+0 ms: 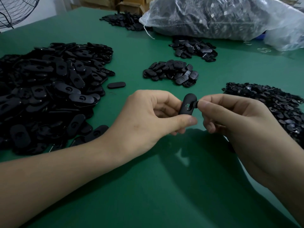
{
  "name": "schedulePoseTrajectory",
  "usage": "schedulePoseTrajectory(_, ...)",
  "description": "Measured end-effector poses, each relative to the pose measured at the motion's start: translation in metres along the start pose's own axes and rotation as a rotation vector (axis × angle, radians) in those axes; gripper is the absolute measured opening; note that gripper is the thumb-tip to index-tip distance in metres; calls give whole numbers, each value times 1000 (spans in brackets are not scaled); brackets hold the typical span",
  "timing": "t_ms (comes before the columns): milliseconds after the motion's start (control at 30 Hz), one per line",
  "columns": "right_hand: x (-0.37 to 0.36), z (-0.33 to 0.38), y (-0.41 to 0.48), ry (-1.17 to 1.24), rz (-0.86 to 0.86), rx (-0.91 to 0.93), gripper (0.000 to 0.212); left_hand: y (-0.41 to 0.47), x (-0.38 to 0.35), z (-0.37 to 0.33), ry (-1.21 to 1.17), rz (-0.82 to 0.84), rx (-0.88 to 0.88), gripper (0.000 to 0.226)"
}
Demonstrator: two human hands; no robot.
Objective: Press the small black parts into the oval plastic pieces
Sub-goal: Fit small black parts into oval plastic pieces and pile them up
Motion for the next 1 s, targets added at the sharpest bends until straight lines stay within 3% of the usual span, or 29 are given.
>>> schedulePoseTrajectory(600,-7,21,-7,-236,-33,216,11,1,-4,1,-96,35,20,22)
schedulePoseTrajectory(833,-7,42,-16,-611,-101,404,6,1,-6,1,-37,33,-20,9)
schedulePoseTrajectory(1000,-19,54,-26,-860,-114,611,9,1,-3,2,-14,26,-5,12)
Point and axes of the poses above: each hand's wrist, its own y-axis towards the middle knuckle, its own x-axis out of the back of the hand, z = x × y, the point moved 9 cm from there along y, towards the middle knuckle, and after that the axes turned 9 degrees about y, right-handed, at the moved point
